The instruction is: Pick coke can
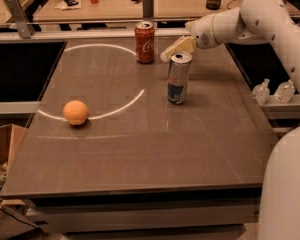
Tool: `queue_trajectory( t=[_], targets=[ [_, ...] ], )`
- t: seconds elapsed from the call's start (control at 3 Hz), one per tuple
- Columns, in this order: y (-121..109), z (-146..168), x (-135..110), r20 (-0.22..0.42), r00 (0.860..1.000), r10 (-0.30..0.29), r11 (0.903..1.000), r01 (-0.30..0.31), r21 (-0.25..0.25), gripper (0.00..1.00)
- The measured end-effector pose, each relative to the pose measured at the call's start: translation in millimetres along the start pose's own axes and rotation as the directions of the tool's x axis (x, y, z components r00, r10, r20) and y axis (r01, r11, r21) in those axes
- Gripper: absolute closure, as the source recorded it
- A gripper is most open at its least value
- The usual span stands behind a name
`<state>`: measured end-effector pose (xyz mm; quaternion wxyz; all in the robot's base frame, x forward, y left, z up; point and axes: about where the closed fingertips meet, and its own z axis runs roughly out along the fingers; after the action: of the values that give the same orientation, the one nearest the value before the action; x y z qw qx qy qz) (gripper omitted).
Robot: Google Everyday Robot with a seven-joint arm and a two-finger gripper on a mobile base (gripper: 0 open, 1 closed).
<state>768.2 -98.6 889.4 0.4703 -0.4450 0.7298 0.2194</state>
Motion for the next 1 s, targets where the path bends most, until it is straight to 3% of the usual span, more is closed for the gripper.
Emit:
queue_trajectory(
  t=[0.33, 1.0],
  targets=[
    [-2, 13, -6, -0.011, 0.998, 0.068, 0.9968, -0.067, 0.044, 0.00],
    [20, 44, -26, 0.040, 0.994, 0.103, 0.9942, -0.104, 0.027, 0.00]
  ],
)
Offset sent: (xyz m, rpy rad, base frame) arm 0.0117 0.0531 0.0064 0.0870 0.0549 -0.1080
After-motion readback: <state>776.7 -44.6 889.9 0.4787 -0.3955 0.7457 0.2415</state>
